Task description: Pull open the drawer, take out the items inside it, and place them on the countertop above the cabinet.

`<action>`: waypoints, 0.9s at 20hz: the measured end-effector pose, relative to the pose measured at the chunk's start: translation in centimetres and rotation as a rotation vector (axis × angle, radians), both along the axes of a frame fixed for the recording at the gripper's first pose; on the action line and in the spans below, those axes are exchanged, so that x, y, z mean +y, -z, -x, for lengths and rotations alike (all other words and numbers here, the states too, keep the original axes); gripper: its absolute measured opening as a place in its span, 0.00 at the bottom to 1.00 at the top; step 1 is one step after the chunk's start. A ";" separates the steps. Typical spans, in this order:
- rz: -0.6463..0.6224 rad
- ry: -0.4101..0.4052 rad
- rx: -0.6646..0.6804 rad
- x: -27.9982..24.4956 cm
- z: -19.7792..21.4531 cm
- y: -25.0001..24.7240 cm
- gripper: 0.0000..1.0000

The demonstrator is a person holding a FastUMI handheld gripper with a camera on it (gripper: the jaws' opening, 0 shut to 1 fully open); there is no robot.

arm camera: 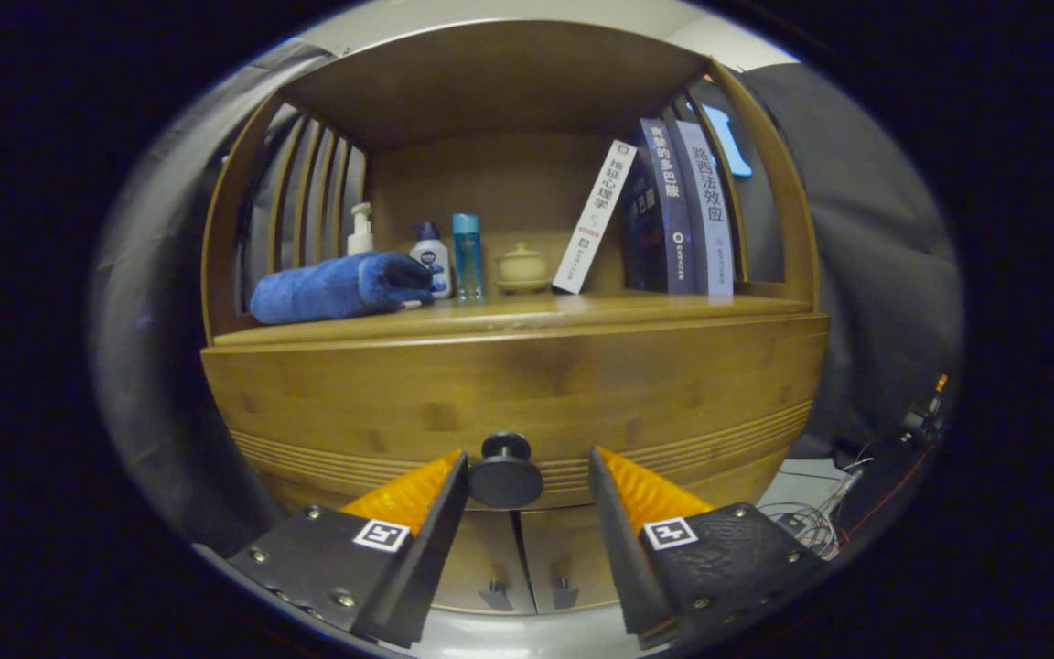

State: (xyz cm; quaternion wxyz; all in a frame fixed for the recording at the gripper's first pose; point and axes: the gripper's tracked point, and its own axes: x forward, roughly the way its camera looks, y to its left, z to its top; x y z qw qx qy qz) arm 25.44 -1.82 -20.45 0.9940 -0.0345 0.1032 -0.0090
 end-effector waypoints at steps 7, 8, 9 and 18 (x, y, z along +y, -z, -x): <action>0.093 0.024 -0.048 0.7 -0.6 0.3 0.42; 0.087 0.034 -0.058 0.7 -0.6 0.3 0.43; 0.080 0.054 -0.075 0.7 -0.7 0.3 0.42; 0.114 0.037 0.027 0.7 -0.2 0.7 0.33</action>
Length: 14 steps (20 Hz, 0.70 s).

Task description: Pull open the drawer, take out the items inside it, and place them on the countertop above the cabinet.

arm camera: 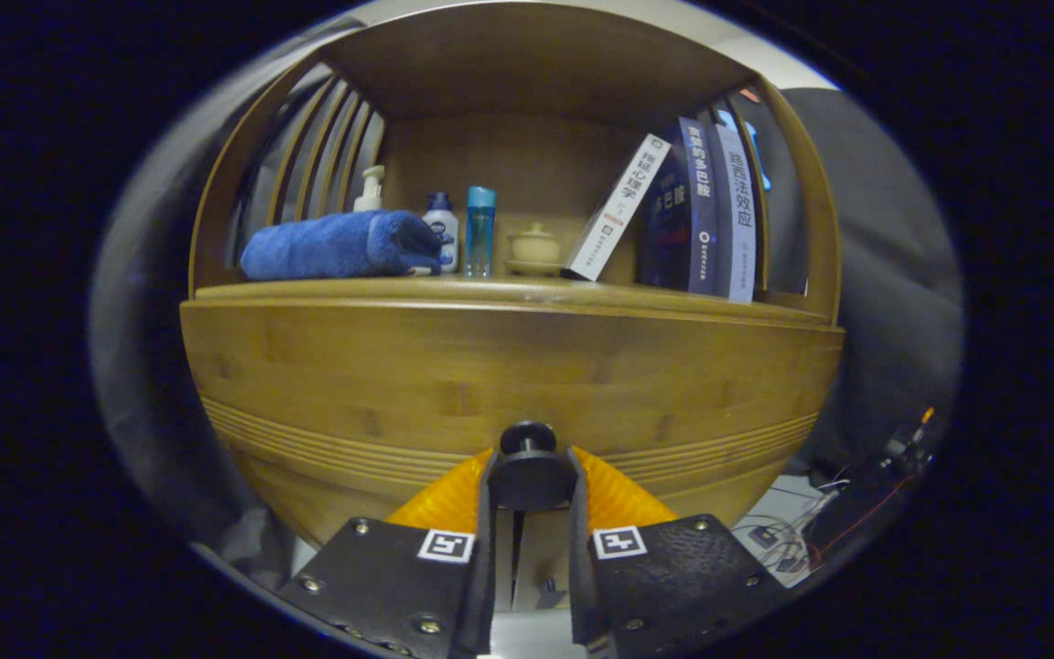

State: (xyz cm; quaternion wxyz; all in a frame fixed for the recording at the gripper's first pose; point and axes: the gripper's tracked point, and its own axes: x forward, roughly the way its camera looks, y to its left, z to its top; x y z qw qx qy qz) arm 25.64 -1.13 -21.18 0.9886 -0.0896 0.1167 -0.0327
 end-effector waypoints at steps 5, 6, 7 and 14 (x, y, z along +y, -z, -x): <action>0.022 0.012 -0.001 -0.6 3.9 0.0 0.33; 0.034 0.015 -0.001 -0.7 4.9 -0.1 0.33; 0.035 0.016 -0.007 -0.8 5.9 -0.2 0.33; 0.002 0.034 -0.016 -1.6 13.4 0.1 0.33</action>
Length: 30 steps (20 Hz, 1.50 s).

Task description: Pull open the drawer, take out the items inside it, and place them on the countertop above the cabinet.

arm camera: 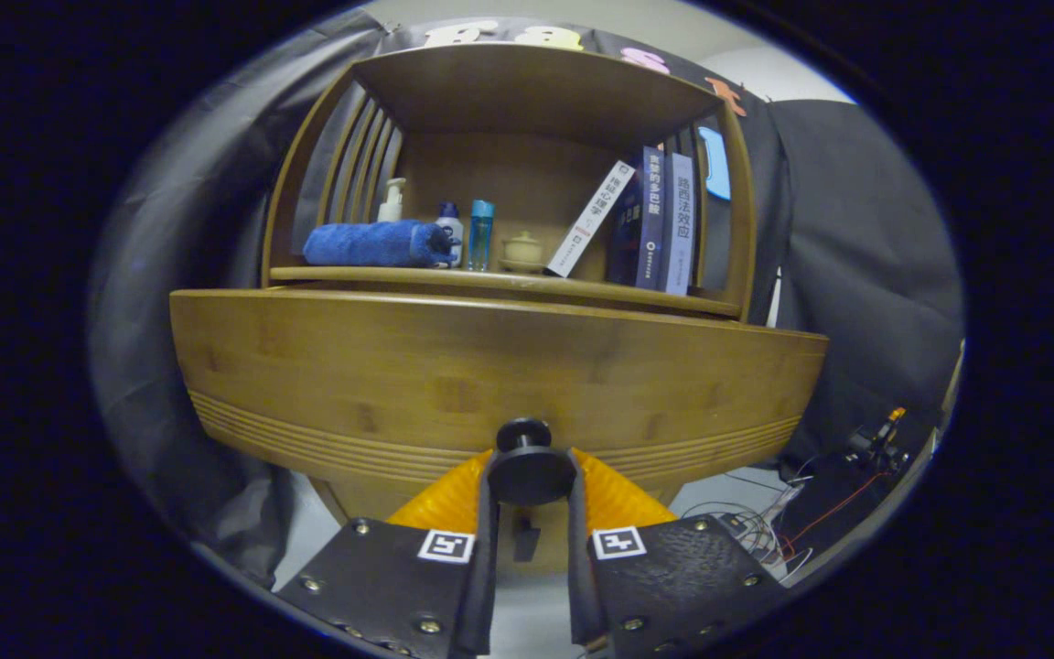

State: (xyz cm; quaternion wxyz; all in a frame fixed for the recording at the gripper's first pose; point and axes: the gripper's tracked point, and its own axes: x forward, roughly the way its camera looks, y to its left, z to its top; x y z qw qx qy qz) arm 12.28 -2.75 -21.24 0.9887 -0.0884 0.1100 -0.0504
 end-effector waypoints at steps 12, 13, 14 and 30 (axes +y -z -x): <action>0.038 -0.082 0.039 0.1 6.4 1.8 0.18; 0.068 -0.101 0.021 0.0 7.4 1.4 0.12; 0.086 -0.098 -0.007 -0.4 7.6 0.7 0.12; -0.009 -0.142 0.072 2.5 -1.5 -11.0 0.98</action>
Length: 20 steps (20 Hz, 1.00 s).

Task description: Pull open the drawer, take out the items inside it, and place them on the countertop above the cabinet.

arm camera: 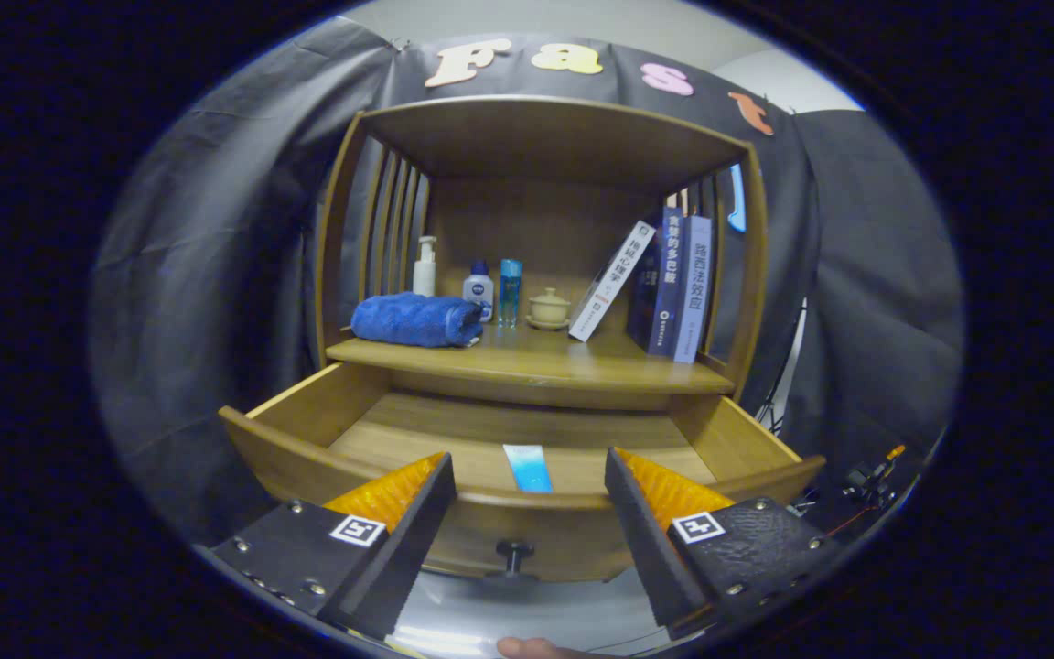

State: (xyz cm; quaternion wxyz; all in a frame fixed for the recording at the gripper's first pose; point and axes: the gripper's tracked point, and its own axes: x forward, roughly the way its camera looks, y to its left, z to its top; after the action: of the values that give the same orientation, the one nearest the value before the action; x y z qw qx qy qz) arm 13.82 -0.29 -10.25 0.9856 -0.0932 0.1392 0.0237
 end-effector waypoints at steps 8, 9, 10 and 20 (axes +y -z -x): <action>0.059 0.026 0.421 -1.1 -7.3 5.2 0.99; 0.072 0.026 0.472 -1.1 -7.8 6.3 0.99; 0.083 0.031 0.515 -1.2 -8.4 7.3 0.99; 0.050 0.118 0.879 -1.6 -9.0 12.6 0.95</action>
State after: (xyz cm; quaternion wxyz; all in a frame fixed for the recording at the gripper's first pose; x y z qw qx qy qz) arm 22.86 -1.88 -22.86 0.8299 -0.0901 0.5506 0.0013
